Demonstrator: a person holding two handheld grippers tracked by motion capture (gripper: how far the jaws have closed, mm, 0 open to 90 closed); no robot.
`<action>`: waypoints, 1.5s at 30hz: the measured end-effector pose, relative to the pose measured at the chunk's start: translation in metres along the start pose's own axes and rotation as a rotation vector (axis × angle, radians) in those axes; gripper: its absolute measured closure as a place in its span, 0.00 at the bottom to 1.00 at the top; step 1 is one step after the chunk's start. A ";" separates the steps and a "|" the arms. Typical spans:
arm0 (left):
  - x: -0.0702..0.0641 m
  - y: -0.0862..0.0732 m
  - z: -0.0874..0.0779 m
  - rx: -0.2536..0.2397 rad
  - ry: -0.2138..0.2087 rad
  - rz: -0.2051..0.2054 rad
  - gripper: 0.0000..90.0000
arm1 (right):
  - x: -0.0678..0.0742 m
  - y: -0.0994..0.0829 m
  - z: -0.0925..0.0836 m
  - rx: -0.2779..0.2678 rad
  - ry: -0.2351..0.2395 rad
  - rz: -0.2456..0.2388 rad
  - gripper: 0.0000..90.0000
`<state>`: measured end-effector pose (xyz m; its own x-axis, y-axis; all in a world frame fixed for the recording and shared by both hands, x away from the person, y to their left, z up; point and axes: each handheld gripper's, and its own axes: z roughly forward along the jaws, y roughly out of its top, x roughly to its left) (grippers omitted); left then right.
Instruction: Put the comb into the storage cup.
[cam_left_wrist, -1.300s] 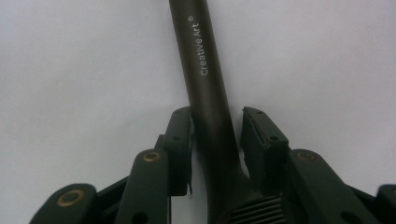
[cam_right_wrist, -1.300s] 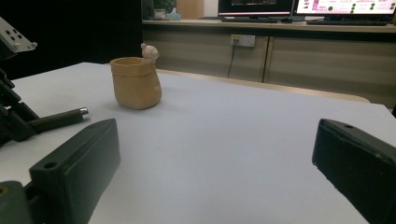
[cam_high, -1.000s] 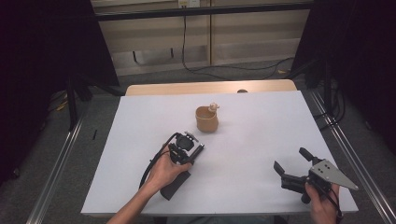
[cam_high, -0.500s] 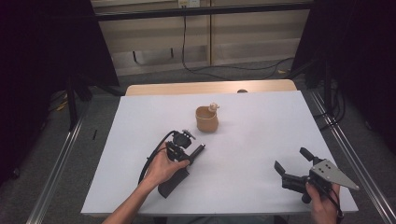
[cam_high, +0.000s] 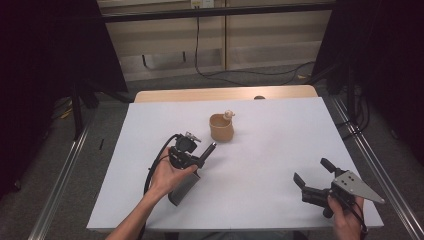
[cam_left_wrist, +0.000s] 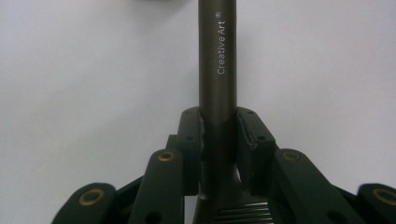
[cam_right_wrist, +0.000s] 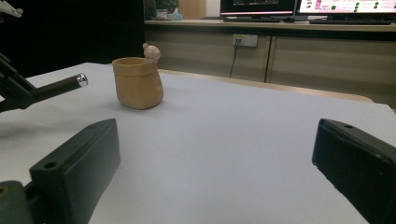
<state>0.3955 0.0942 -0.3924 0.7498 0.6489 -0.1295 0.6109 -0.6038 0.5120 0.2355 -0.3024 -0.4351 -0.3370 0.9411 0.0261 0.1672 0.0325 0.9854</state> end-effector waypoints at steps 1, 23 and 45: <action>-0.001 0.000 -0.003 -0.011 -0.012 -0.004 0.81 | 0.000 0.000 0.000 -0.003 0.003 0.002 0.00; 0.005 -0.005 -0.033 -0.237 -0.080 0.166 0.81 | -0.001 0.002 0.002 -0.008 0.058 0.015 0.00; -0.041 0.007 -0.045 -0.205 -0.212 0.298 0.81 | 0.015 0.011 0.008 0.024 0.204 0.039 0.00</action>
<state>0.3578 0.0842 -0.3453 0.9350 0.3370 -0.1107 0.3118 -0.6321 0.7093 0.2393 -0.2854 -0.4255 -0.5104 0.8541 0.1001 0.2053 0.0080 0.9787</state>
